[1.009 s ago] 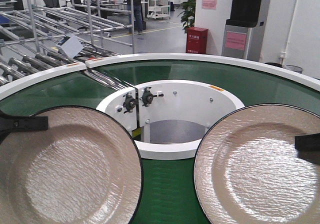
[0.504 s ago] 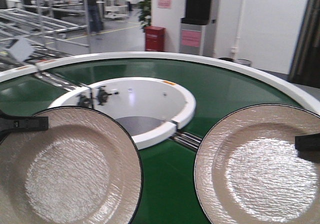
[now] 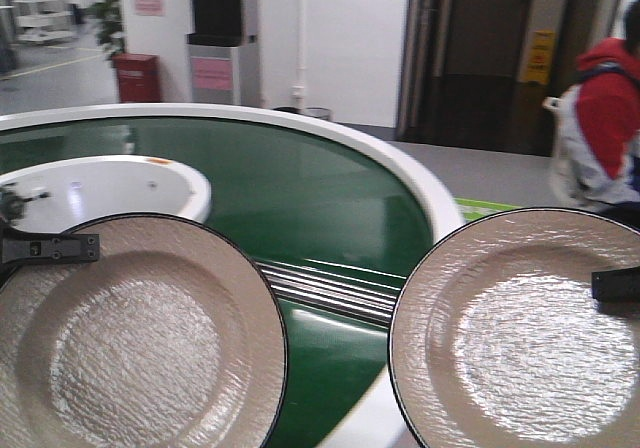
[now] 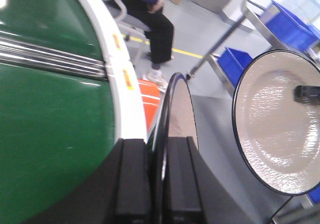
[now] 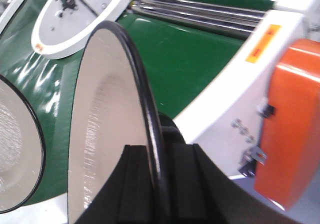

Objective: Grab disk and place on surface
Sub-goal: 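Hold both plates upright while the base drives to the steel table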

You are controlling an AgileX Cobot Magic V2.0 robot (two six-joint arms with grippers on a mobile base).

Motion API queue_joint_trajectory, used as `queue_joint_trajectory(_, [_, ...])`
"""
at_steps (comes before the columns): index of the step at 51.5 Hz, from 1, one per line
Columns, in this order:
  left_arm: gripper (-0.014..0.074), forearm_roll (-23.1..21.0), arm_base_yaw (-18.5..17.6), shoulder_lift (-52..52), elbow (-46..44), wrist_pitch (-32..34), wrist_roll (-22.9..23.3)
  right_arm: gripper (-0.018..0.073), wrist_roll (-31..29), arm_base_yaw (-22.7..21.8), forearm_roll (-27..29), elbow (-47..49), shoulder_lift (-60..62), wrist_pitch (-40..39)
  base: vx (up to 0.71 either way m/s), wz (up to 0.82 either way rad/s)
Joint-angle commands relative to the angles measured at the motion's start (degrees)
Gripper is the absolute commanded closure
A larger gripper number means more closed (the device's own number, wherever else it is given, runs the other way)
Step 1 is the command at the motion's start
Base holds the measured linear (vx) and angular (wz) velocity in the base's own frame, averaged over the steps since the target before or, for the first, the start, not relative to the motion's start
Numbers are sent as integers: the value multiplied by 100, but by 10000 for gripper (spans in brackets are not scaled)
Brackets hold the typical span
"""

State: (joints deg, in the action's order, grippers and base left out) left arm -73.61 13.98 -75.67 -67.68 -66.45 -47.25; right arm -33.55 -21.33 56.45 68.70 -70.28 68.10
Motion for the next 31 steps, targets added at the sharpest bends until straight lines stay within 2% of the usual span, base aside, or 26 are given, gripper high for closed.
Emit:
queue_joint_trajectory(1, [598, -786, -37, 203, -173, -7, 106, 568, 22, 2, 672, 181, 184, -193, -15, -57])
queue_joint_trajectory(31, [598, -786, -37, 203, -173, -7, 106, 568, 22, 2, 681, 181, 184, -190, -11, -47])
